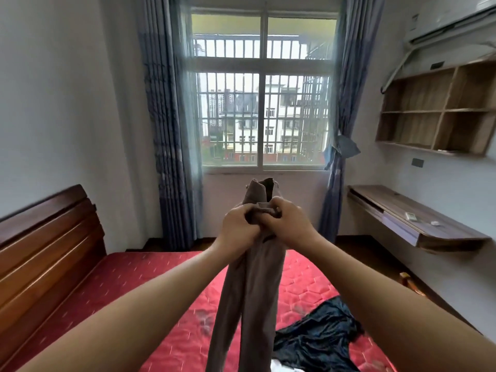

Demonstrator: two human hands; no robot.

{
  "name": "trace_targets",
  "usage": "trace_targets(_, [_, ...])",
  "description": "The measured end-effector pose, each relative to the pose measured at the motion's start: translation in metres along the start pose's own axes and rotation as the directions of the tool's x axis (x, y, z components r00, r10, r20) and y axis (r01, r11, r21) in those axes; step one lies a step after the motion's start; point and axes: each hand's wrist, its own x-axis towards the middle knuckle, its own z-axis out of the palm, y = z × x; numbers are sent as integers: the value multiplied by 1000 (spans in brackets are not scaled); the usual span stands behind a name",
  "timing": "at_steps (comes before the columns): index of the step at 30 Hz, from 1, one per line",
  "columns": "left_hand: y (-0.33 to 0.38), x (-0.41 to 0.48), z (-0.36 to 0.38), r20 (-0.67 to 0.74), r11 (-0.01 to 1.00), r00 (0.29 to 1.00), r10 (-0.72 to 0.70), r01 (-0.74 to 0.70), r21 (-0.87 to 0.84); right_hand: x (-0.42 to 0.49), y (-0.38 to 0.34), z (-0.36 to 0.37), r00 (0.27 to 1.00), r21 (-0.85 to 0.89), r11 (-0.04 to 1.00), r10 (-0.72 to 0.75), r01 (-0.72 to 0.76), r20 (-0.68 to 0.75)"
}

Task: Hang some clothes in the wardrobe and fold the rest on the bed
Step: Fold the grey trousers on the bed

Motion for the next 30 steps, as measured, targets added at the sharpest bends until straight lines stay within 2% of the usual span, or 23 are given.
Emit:
trace_targets(2, [-9, 0, -15, 80, 999, 996, -50, 50, 3, 9, 8, 2, 1000, 14, 1000, 8, -9, 19])
trace_targets(6, [-39, 3, -58, -8, 991, 1000, 12, -11, 136, 21, 32, -14, 998, 47, 997, 63, -64, 21])
trace_targets(9, [-56, 12, -98, 40, 959, 999, 16, -27, 282, 31, 52, -38, 989, 83, 987, 134, -139, 61])
trace_targets(11, [-62, 20, -125, 154, 913, 987, -52, -15, 409, 37, 64, -54, 989, -8, 992, 125, -124, 75])
trace_targets(13, [-64, 26, -145, 262, 860, 960, -95, -53, 508, 40, 75, -68, 992, -174, 983, 76, -58, 104])
trace_targets(15, [-67, 32, -158, 296, 832, 950, -96, -86, 548, 41, 84, -78, 990, -277, 961, 56, -18, 129])
trace_targets(24, [-61, 42, -171, 384, 906, 893, -235, 59, 418, 33, 103, -97, 988, -347, 937, 17, 38, 153])
trace_targets(26, [-59, 40, -170, 373, 918, 891, -259, 108, 381, 30, 110, -103, 984, -253, 966, 90, -48, 156])
trace_targets(28, [-59, 37, -171, 352, 937, 889, -293, 194, 291, 25, 117, -108, 972, -75, 982, 184, -175, 148])
trace_targets(30, [-59, 34, -172, 304, 944, 898, -319, 274, 183, 21, 124, -112, 966, 53, 967, 243, -248, 89])
